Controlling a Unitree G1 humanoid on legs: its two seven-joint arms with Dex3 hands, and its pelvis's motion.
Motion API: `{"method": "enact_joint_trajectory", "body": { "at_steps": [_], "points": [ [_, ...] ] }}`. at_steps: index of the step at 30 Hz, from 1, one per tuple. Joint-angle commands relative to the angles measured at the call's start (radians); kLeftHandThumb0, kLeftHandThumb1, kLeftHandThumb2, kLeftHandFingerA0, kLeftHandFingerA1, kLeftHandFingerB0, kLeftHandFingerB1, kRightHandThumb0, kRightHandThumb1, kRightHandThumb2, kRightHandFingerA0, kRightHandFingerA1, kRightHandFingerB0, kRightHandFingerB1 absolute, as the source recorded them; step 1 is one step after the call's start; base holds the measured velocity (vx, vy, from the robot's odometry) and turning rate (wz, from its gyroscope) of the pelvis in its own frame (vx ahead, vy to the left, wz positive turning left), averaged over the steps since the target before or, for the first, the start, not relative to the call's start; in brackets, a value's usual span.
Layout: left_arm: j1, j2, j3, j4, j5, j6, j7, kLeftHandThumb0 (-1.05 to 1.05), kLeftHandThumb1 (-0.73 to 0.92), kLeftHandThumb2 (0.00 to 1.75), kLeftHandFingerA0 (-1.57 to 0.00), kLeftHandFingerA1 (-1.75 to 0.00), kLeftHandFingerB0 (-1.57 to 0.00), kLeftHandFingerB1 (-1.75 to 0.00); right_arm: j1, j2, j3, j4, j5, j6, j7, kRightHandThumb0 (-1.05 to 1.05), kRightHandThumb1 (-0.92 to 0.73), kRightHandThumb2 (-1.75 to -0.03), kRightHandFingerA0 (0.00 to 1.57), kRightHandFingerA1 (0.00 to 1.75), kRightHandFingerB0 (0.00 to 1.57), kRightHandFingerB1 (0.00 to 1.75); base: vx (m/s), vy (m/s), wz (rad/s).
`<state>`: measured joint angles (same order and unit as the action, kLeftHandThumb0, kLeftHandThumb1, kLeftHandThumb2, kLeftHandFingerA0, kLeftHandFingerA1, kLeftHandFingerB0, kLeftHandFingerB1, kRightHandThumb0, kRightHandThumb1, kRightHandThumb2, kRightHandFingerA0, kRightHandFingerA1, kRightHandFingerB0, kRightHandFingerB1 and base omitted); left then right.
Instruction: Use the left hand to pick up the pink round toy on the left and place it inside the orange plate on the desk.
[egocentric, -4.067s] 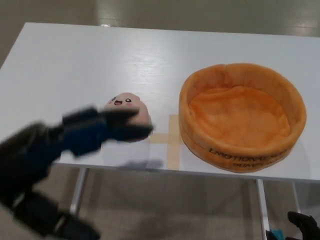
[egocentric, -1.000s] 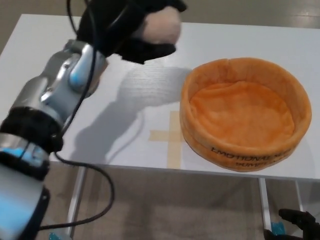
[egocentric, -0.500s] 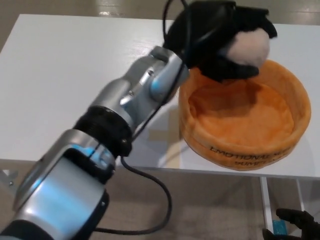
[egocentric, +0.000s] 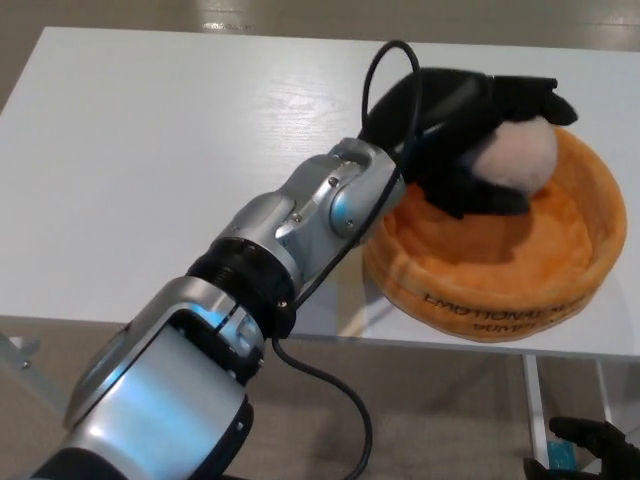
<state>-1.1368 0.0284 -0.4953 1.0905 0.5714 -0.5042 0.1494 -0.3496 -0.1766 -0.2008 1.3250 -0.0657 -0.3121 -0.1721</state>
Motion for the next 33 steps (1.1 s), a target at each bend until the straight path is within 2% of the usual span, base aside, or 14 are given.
{"method": "enact_joint_trajectory", "body": {
  "at_steps": [1, 3, 4, 6, 8, 9, 20, 21, 25, 26, 29, 30, 32, 33],
  "points": [
    [-0.022, 0.01, -0.029, 0.027, 0.008, 0.074, -0.213, -0.33, 0.28, 0.87, -0.02, -0.49, 0.0, -0.45, 0.008, 0.011, 0.0, 0.001, 0.006, 0.005, 0.005, -0.2, -0.31, -0.91, 0.4, 1.0, 0.33, 0.96, 0.0, 0.0, 0.0],
    [-0.023, 0.011, -0.025, 0.032, 0.0, 0.073, -0.228, -0.33, 0.28, 0.87, -0.02, -0.49, 0.0, -0.45, 0.007, 0.012, -0.002, 0.001, 0.008, 0.006, 0.004, -0.2, -0.31, -0.91, 0.4, 1.0, 0.33, 0.96, 0.0, 0.0, 0.0],
    [-0.023, 0.01, -0.02, 0.036, -0.006, 0.069, -0.232, -0.65, 0.51, 0.56, -0.16, -0.31, -0.24, -0.29, 0.007, 0.012, -0.002, 0.001, 0.008, 0.006, 0.004, -0.19, -0.3, -0.91, 0.4, 1.02, 0.34, 0.97, 0.0, 0.0, 0.0],
    [-0.023, 0.011, -0.015, 0.038, -0.012, 0.057, -0.237, -0.71, 0.45, 0.75, -0.1, -0.38, -0.21, -0.38, 0.007, 0.01, 0.002, 0.001, 0.002, 0.005, 0.0, -0.2, -0.3, -0.92, 0.39, 1.0, 0.34, 0.97, 0.0, 0.0, 0.0],
    [-0.027, 0.013, -0.015, 0.03, -0.01, 0.049, -0.243, -0.36, 0.2, 0.85, -0.02, -0.51, -0.01, -0.44, 0.007, 0.008, 0.002, 0.001, 0.003, 0.004, 0.003, -0.2, -0.3, -0.92, 0.36, 1.02, 0.32, 1.0, 0.0, 0.0, 0.0],
    [-0.036, 0.019, -0.023, 0.016, -0.001, 0.052, -0.264, -0.89, 0.45, 0.72, 0.0, -0.12, -0.18, -0.32, 0.007, 0.007, 0.0, 0.001, 0.006, 0.005, 0.008, -0.18, -0.31, -0.94, 0.37, 1.01, 0.31, 0.98, 0.0, 0.0, 0.0],
    [-0.03, 0.041, -0.008, -0.093, -0.03, 0.086, -0.385, -0.82, 0.45, 0.88, 0.0, -0.05, -0.12, -0.3, 0.02, 0.01, -0.002, 0.002, 0.006, 0.001, 0.008, -0.2, -0.28, -0.95, 0.36, 1.03, 0.32, 1.03, 0.0, 0.0, 0.0],
    [-0.026, 0.047, -0.001, -0.109, -0.037, 0.079, -0.388, -0.95, 0.58, 0.68, 0.0, -0.15, -0.15, -0.28, 0.021, 0.01, 0.0, 0.002, 0.004, 0.001, 0.008, -0.21, -0.3, -0.92, 0.37, 0.99, 0.31, 0.97, 0.0, 0.0, 0.0],
    [-0.005, 0.079, 0.035, -0.204, -0.07, 0.078, -0.427, -0.84, 0.47, 0.9, 0.0, -0.07, -0.11, -0.27, 0.025, 0.012, 0.001, 0.002, 0.005, 0.004, 0.012, -0.2, -0.33, -0.89, 0.35, 0.96, 0.32, 0.96, 0.0, 0.0, 0.0],
    [0.012, 0.101, 0.062, -0.277, -0.104, 0.088, -0.465, -0.86, 0.57, 0.62, 0.0, -0.21, -0.15, -0.28, 0.028, 0.011, 0.0, 0.002, 0.006, 0.004, 0.013, -0.19, -0.32, -0.89, 0.36, 0.97, 0.32, 0.95, 0.0, 0.0, 0.0],
    [0.058, 0.152, 0.119, -0.441, -0.182, 0.126, -0.549, -0.8, 0.47, 0.84, -0.04, -0.17, -0.11, -0.31, 0.033, 0.009, 0.001, 0.003, 0.005, 0.004, 0.011, -0.2, -0.31, -0.91, 0.36, 0.97, 0.32, 0.96, 0.0, 0.0, 0.0],
    [0.078, 0.166, 0.133, -0.489, -0.199, 0.138, -0.568, -0.81, 0.58, 0.58, -0.04, -0.24, -0.16, -0.27, 0.036, 0.008, -0.001, 0.003, 0.007, 0.003, 0.015, -0.19, -0.32, -0.91, 0.34, 0.98, 0.31, 0.98, 0.0, 0.0, 0.0],
    [0.095, 0.175, 0.142, -0.526, -0.209, 0.148, -0.581, -0.81, 0.58, 0.58, -0.04, -0.24, -0.16, -0.27, 0.038, 0.007, -0.002, 0.003, 0.008, 0.003, 0.018, -0.19, -0.32, -0.91, 0.34, 0.98, 0.31, 0.98, 0.0, 0.0, 0.0],
    [0.132, 0.202, 0.166, -0.598, -0.244, 0.151, -0.604, -0.37, 0.22, 0.87, -0.01, -0.5, 0.0, -0.45, 0.044, 0.007, -0.007, 0.002, 0.012, 0.0, 0.02, -0.17, -0.33, -0.89, 0.34, 1.01, 0.32, 1.04, 0.0, 0.0, 0.0]
  ]
}}
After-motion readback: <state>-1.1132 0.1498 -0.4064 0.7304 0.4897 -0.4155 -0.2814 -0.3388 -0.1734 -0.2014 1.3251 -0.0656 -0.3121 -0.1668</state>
